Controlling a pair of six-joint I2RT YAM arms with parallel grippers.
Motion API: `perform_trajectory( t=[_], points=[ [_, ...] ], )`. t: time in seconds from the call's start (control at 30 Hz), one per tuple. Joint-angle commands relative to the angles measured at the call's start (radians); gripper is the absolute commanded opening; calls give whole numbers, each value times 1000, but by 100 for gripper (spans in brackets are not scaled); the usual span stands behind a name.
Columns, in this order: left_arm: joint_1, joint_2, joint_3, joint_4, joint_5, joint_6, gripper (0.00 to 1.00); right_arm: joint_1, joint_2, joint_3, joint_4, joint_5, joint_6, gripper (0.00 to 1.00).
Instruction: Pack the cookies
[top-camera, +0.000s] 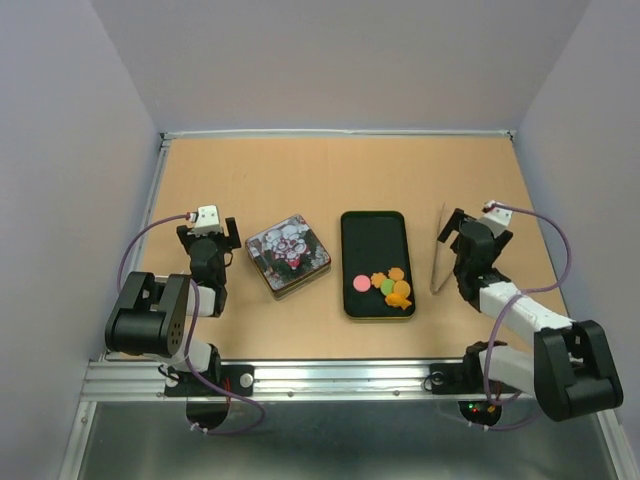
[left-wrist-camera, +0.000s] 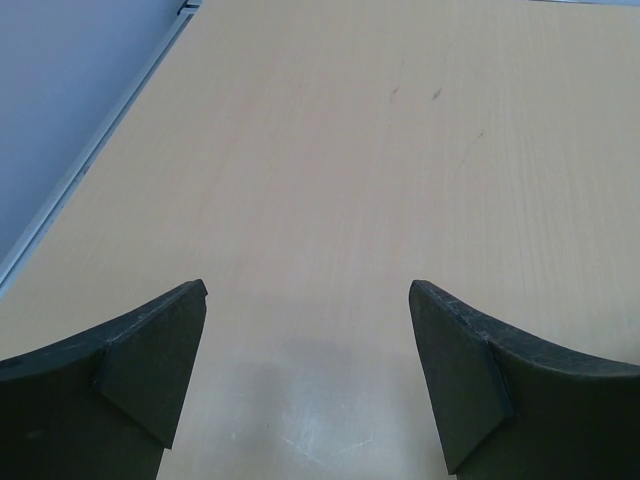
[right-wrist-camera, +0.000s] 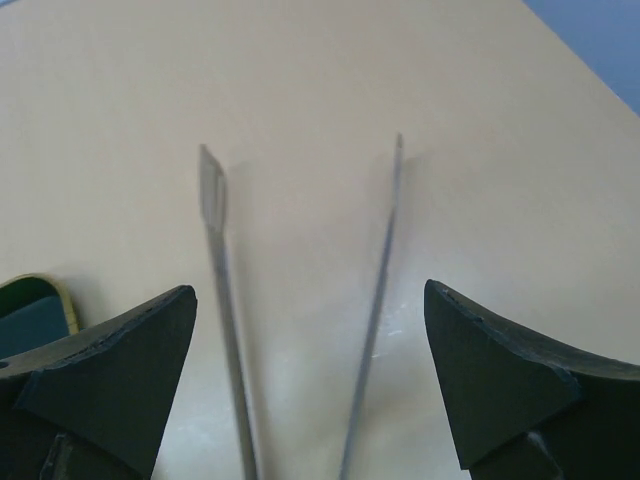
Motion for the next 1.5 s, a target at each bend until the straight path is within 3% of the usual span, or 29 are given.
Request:
perform_trajectory(
  t=[0.0, 0.27, 0.33, 0.43, 0.67, 0.73, 1.43, 1.47],
  points=[
    [1, -16, 18, 272, -7, 3, 94, -63, 90, -78, 296, 2, -31, 100],
    [1, -16, 18, 275, -7, 3, 94, -89, 331, -164, 753, 60, -98, 100],
    [1, -14, 20, 275, -7, 3, 94, -89, 357, -145, 755, 48, -132, 100],
    [1, -13, 21, 279, -7, 4, 94, -99, 458, -164, 928, 10, -187, 100],
    [1, -11, 23, 274, -6, 4, 94, -130, 474, -169, 923, -243, -224, 100],
    [1, -11, 21, 274, -6, 3, 94, -170, 527, -218, 1035, -305, -217, 100],
    [1, -20, 17, 271, -6, 3, 91, -173, 520, -212, 1050, -316, -220, 100],
    [1, -22, 18, 272, -7, 3, 99, -172, 518, -212, 1050, -317, -218, 100]
  ],
)
